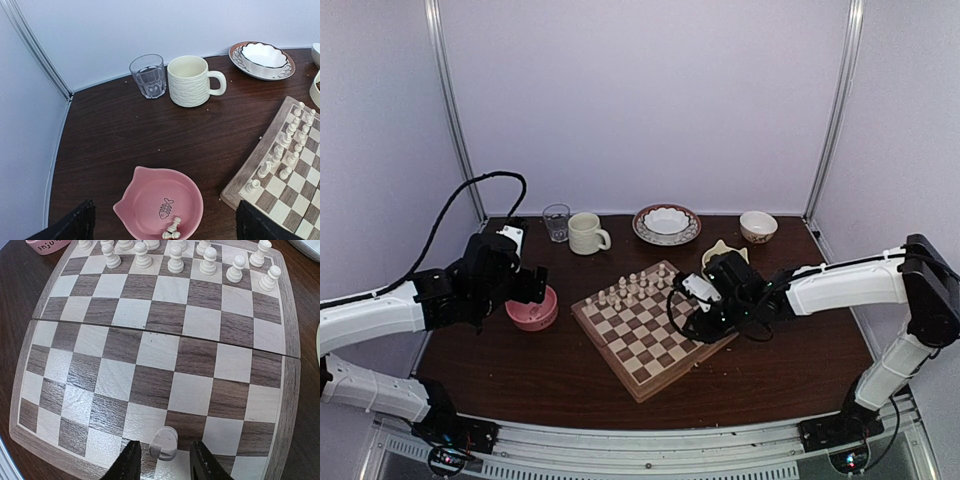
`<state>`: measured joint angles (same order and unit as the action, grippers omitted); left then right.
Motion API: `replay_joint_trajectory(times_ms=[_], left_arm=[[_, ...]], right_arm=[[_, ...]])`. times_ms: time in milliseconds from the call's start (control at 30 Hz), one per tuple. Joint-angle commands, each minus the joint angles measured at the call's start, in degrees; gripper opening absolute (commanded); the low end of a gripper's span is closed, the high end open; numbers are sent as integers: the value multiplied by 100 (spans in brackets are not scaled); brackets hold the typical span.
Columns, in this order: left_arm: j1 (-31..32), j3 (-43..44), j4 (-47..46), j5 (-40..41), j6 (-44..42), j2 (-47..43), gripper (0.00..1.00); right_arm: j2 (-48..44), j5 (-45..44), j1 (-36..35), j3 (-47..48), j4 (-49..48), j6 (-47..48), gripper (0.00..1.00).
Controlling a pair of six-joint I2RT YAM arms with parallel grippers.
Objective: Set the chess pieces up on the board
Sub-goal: Pick up the knight from the chessboard, then place the knight on b1.
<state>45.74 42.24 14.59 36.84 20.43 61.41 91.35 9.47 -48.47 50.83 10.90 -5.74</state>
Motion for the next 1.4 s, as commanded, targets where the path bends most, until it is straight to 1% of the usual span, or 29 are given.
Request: replay_joint_trajectory(times_ms=[0,167,467,867,933,1133,1367], left_arm=[[-21,24,-142,24,23,46,98],[-21,42,-109,34,40,56,98],[-21,51,-95,43,40,56,98],[-22,77,-59,42,47,47,98],[-26,76,-58,43,47,49,98],[-21,81,-54,59,42,55,98],[-21,66,-79,91,40,73,97]], right_arm=[[2,-32,12,203,181,63,36],[64,-48,4,262,195,72,34],[153,-96,-9,348,247,107,29],[293,-136,-18,461,388,134,26],[290,-152,-22,466,403,143,24],[242,-174,-30,471,441,169,11],[-59,-200,-40,569,473,215,10]])
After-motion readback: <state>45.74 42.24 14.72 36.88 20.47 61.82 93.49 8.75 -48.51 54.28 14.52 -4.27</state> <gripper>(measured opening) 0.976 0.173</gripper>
